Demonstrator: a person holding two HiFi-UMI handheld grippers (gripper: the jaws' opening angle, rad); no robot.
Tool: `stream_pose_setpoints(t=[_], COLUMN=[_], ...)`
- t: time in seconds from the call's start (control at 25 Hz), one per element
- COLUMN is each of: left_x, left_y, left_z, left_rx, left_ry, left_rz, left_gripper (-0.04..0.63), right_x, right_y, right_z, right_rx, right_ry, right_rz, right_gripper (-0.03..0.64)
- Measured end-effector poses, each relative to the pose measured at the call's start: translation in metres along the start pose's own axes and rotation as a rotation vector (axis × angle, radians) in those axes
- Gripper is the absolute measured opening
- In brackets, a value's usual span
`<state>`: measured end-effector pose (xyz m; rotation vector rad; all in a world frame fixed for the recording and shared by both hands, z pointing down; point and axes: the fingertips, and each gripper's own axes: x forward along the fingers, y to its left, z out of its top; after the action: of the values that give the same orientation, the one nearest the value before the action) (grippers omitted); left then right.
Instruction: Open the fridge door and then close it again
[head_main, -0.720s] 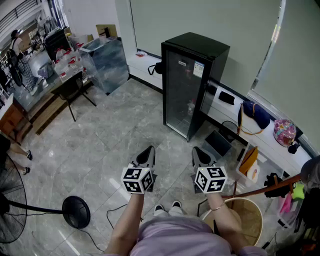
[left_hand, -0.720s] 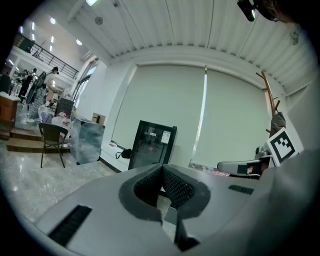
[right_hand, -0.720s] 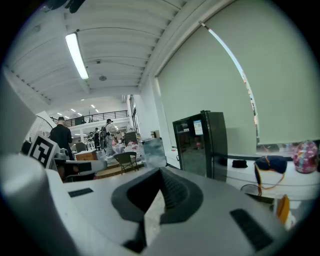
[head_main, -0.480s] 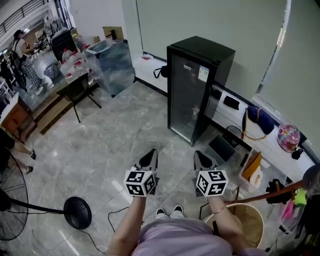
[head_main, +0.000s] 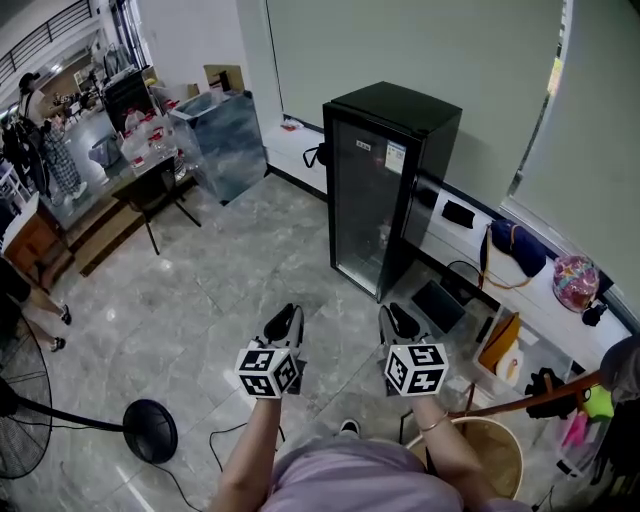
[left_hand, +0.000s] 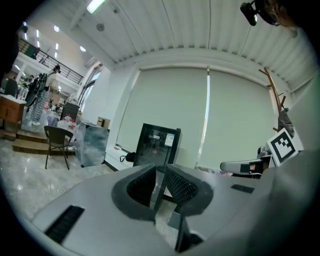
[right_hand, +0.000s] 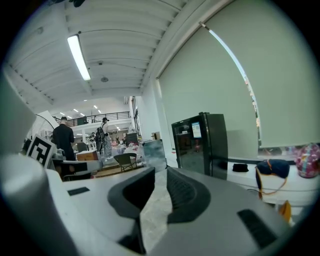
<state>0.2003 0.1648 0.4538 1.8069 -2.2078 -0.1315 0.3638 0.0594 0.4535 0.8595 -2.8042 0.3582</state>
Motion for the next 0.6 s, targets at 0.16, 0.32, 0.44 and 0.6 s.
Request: stream_pose_setpoints(t=[0.16,0.32,0.44,0.6], left_x=[0.005,0.016,0.029,0.055], left_y=[-0.004,-0.005,0.0,0.015], left_z=[0.0,-0.005,-0.008,-0.004], left_rx=[0.006,0.014,0.013,0.004], left_ry=[-0.002,0.006,0.015,0.011], left_rz=[0.023,0.034,0.034,0.024], left_gripper=[0.071,0.122,0.134,0.141], right_x=[0.0,0.008,0.021,0.05], right_y=[-0.008,-0.015,-0.018,-0.027], right_z=[0.005,0.004,0.003,0.007], right_rx=[0.009,0.033,0.044,0.048], right_ry=[-0.01,0.003,0.011,0.012], right_rz=[0.013,0.026,0.04,0.025], right_gripper=[0.105,0.143,0.16,0.172])
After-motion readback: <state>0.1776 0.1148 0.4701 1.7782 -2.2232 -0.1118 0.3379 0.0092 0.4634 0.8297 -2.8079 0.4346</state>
